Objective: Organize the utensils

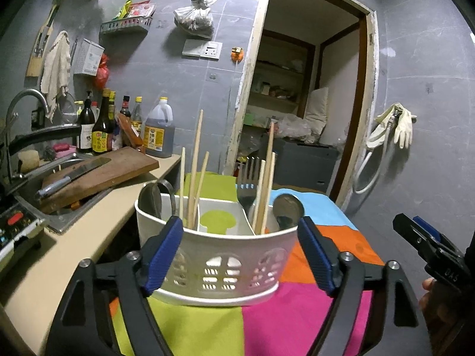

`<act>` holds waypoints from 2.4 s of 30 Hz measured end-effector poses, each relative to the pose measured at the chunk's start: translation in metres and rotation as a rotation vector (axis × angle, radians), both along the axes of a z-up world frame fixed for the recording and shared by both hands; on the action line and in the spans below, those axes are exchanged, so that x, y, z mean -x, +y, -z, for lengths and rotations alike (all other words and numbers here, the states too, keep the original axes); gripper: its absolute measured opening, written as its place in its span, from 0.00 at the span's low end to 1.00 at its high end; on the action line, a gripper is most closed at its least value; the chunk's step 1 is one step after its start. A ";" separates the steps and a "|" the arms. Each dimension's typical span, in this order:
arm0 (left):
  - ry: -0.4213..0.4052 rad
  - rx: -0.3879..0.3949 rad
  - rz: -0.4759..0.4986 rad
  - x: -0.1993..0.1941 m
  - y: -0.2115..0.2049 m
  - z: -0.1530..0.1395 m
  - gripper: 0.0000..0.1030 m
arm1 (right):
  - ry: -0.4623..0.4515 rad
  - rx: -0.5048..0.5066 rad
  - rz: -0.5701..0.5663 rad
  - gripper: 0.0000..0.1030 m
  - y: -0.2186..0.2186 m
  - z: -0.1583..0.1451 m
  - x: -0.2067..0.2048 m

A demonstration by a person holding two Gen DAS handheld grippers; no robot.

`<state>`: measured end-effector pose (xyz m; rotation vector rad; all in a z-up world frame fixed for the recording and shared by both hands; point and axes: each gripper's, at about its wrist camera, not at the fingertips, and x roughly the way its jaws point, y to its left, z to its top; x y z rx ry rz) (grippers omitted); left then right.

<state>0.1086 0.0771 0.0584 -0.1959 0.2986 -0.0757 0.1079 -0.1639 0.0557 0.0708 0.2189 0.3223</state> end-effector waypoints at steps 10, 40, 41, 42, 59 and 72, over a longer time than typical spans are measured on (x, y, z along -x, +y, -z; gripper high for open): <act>-0.002 -0.029 0.033 0.031 -0.019 0.010 0.92 | 0.013 0.047 0.044 1.00 -0.012 0.007 0.032; -0.020 -0.114 -0.043 0.103 -0.037 0.054 0.97 | -0.012 0.161 0.213 1.00 -0.026 0.046 0.123; -0.021 -0.116 -0.042 0.103 -0.038 0.055 0.97 | -0.012 0.161 0.213 1.00 -0.026 0.046 0.123; -0.023 -0.118 -0.042 0.105 -0.038 0.056 0.97 | -0.012 0.159 0.211 1.00 -0.026 0.046 0.123; -0.016 -0.115 -0.044 0.105 -0.040 0.059 0.97 | 0.011 0.154 0.216 1.00 -0.028 0.050 0.122; -0.013 -0.119 -0.043 0.104 -0.042 0.061 0.97 | 0.011 0.154 0.218 1.00 -0.030 0.051 0.121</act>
